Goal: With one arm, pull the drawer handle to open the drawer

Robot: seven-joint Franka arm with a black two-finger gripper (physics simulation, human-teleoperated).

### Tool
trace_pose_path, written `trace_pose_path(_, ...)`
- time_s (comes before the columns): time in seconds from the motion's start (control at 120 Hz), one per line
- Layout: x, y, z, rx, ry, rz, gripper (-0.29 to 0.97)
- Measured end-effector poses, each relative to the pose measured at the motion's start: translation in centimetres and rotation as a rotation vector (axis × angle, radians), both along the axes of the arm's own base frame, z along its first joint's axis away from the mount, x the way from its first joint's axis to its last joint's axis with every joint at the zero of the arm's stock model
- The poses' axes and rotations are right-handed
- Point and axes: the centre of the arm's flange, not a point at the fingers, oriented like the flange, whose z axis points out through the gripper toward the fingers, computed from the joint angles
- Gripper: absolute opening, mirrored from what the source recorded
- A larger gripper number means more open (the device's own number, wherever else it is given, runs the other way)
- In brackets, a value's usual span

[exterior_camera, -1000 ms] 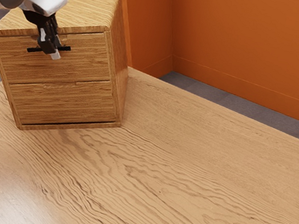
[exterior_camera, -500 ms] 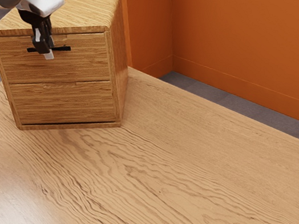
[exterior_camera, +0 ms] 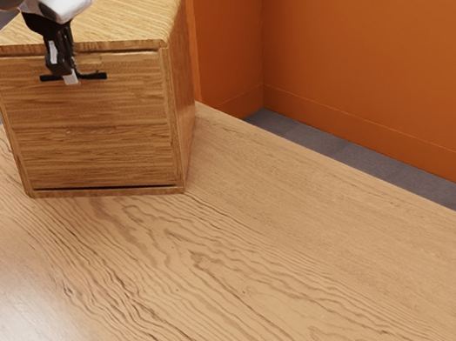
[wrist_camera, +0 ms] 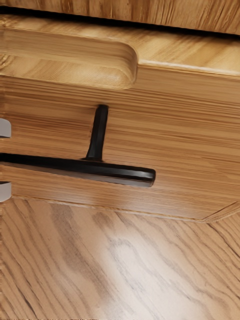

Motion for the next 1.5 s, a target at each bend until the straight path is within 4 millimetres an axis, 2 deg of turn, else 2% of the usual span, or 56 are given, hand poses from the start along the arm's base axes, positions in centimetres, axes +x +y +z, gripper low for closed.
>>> trace_pose_path(0.433,-1.2,0.4,-0.1,-0.027,0.027,0.006,0.00)
trace_pose_path(0.592,-2.2,0.2,0.2,-0.048,0.030,0.003,0.00)
trace_pose_path(1.108,-2.6,-2.1,-0.7,-0.099,0.055,-0.037,0.00)
trace_pose_path(1.5,-4.2,-2.8,0.2,-0.110,0.046,-0.048,-0.01)
